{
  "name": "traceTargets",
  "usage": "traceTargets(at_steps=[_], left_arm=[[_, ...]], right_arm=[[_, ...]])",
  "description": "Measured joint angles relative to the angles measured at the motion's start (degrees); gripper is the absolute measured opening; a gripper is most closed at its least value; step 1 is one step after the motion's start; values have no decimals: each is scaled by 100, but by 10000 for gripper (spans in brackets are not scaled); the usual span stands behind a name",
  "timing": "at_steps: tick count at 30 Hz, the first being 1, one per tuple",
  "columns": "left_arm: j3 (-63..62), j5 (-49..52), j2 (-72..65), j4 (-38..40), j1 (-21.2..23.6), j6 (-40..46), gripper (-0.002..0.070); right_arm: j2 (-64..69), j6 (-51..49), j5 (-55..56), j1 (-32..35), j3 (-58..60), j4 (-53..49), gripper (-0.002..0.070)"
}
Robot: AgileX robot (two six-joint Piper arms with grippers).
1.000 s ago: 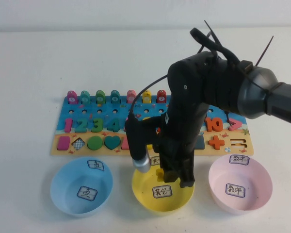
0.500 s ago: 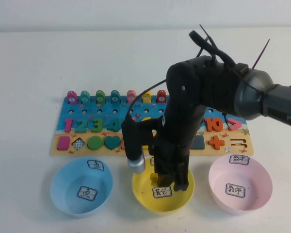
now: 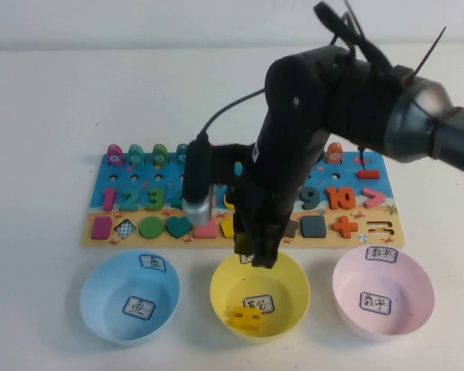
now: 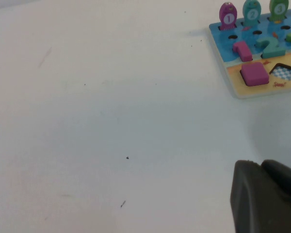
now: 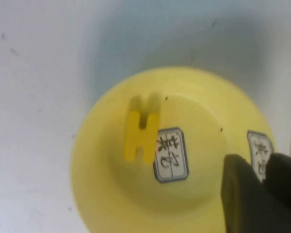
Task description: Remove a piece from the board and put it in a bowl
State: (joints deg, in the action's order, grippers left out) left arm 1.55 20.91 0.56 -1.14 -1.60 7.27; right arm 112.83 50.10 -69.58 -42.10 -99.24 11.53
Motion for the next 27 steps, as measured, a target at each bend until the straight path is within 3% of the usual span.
traceTargets(at_steps=[3, 8, 13, 19, 27], left_arm=[[0, 0, 0, 0, 0, 0, -5], [0, 0, 0, 0, 0, 0, -5], [0, 0, 0, 0, 0, 0, -5], [0, 0, 0, 0, 0, 0, -5], [0, 0, 0, 0, 0, 0, -5]], right_arm=[[-314, -111, -13, 180, -60, 762, 18], [-1124, -135, -25, 663, 252, 1850, -11], [-2295, -236, 746, 810, 1296, 1950, -14], [-3937, -483, 2648, 810, 2933, 2247, -15], [-5380, -590, 2873, 821, 3870, 2407, -15]])
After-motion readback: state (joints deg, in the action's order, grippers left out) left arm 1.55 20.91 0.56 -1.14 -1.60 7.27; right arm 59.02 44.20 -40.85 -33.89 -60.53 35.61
